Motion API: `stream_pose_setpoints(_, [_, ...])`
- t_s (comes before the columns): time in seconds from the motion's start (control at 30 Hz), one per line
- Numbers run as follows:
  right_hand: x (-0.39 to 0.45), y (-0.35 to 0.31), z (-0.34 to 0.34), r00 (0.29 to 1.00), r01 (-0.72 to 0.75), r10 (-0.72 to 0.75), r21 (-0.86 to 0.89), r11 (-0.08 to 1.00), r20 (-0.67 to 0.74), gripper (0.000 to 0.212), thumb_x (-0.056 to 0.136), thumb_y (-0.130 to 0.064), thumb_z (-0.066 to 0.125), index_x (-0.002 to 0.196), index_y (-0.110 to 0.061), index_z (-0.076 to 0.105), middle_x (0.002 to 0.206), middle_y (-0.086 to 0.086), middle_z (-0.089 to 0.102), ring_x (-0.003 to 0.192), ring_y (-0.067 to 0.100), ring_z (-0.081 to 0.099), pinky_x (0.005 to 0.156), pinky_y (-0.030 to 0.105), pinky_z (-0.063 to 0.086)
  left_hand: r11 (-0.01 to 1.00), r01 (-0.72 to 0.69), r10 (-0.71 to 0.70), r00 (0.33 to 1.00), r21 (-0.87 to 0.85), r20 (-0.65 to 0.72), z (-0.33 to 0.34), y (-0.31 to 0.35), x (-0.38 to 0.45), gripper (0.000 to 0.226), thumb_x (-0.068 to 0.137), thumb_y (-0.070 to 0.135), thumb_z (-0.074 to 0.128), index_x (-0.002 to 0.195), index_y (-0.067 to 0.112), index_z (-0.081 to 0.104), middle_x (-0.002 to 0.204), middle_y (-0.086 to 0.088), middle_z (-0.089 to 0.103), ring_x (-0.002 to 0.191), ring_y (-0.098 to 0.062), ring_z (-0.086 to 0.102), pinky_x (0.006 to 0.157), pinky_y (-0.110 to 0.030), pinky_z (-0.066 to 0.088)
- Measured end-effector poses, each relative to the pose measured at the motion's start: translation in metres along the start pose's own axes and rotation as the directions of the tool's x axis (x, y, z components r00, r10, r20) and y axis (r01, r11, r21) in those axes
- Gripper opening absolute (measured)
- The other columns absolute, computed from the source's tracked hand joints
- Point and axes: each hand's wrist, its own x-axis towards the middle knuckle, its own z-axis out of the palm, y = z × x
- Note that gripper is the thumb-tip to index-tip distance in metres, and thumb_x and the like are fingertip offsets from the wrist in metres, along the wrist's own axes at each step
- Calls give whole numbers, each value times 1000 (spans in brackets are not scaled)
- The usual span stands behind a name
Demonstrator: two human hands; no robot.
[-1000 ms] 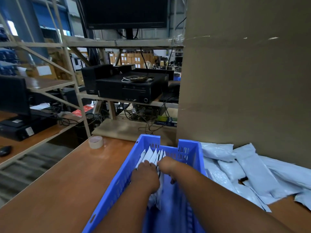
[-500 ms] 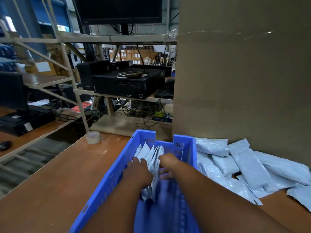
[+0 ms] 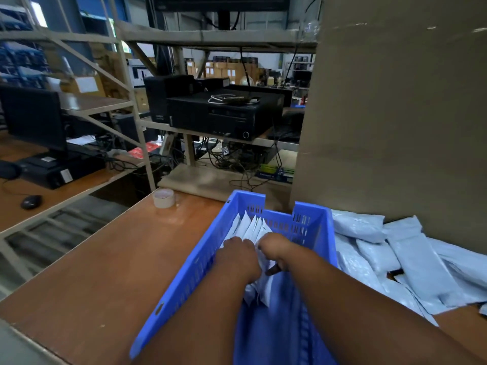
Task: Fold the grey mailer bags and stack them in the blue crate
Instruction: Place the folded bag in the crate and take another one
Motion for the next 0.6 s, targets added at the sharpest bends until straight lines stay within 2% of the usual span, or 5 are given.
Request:
stream_pose_setpoints(0.17, [-8, 7, -19, 998, -43, 43, -8, 999, -54, 20, 103, -11, 52, 84, -19, 52, 115, 15, 58, 97, 36, 62, 91, 53, 61, 996, -50, 54, 997, 70, -57, 4, 14, -6, 69, 89, 59, 62, 142, 20, 45, 143, -12, 42, 134, -34, 43, 106, -52, 46])
stream_pose_setpoints(0.23, [-11, 7, -24, 997, -22, 22, -2, 1000, -68, 9, 105, -16, 50, 103, -15, 59, 125, 19, 60, 96, 36, 62, 95, 52, 61, 994, -68, 73, 996, 82, -59, 1, 15, -6, 66, 89, 61, 61, 140, 22, 47, 141, -10, 44, 133, -33, 43, 105, -51, 45])
stream_pose_setpoints(0.33, [-22, 1, -34, 995, 56, -60, -51, 997, -85, 33, 103, -18, 53, 132, -7, 63, 134, 21, 65, 96, 34, 67, 91, 46, 62, 993, -111, 115, 986, 36, -119, -8, 17, -7, 54, 92, 60, 56, 134, 26, 56, 138, -6, 50, 131, -32, 48, 102, -47, 47])
stream_pose_setpoints(0.47, [-45, 11, -71, 943, 228, -288, -305, 925, -167, 31, 101, -17, 57, 128, -13, 71, 131, 10, 70, 120, 29, 66, 100, 37, 55, 969, -245, 239, 927, 17, -288, -26, 53, -12, 41, 95, 51, 54, 127, 27, 63, 124, -1, 61, 116, -28, 61, 90, -42, 52])
stream_pose_setpoints(0.6, [-75, 55, -131, 847, 268, -377, -312, 912, -375, 28, 98, -18, 61, 120, -22, 76, 123, 1, 75, 115, 19, 67, 97, 27, 49, 894, -447, 435, 847, 35, -305, -45, 117, -17, 36, 97, 44, 51, 124, 23, 61, 120, -8, 62, 113, -35, 62, 87, -44, 54])
